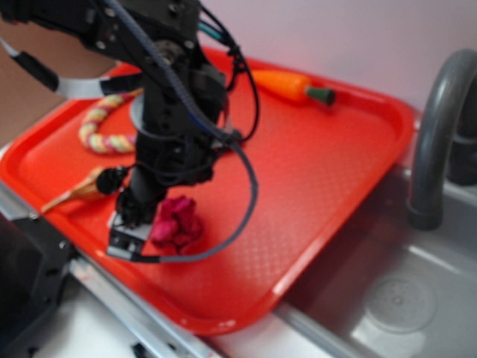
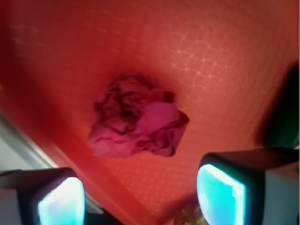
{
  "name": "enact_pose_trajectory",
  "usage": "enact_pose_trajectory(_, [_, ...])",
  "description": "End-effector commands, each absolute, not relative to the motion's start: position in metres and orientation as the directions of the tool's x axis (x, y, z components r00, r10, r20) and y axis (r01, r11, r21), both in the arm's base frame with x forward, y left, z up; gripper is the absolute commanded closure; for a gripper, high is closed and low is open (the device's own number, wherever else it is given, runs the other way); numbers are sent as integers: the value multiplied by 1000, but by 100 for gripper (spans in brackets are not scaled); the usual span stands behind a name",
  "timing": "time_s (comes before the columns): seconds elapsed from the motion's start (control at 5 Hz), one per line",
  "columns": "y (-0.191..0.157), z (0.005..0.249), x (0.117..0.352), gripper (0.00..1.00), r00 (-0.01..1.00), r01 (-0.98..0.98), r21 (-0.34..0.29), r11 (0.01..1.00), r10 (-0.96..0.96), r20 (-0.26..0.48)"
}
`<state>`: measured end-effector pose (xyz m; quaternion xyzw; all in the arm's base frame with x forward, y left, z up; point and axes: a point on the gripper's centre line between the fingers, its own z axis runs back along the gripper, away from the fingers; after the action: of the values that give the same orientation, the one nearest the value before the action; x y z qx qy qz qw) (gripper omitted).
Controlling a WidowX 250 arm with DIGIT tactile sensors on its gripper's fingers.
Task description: Grab the red paper.
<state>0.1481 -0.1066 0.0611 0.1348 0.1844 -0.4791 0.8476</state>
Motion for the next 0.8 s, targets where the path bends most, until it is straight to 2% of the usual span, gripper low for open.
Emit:
enact_pose_trajectory(0.0, [-98,50,147,0,473,857,-13,516,-795,-381])
enact_pose_trajectory(0.2, [-97,39,147,0,468,846,-81,527,-807,-361])
enact_pose_trajectory(0.4, [-93,34,148,43,440,830,-201,520,-833,-335])
enact_pose_trajectory(0.6, [-94,31,148,100,469,816,-199,543,-823,-321])
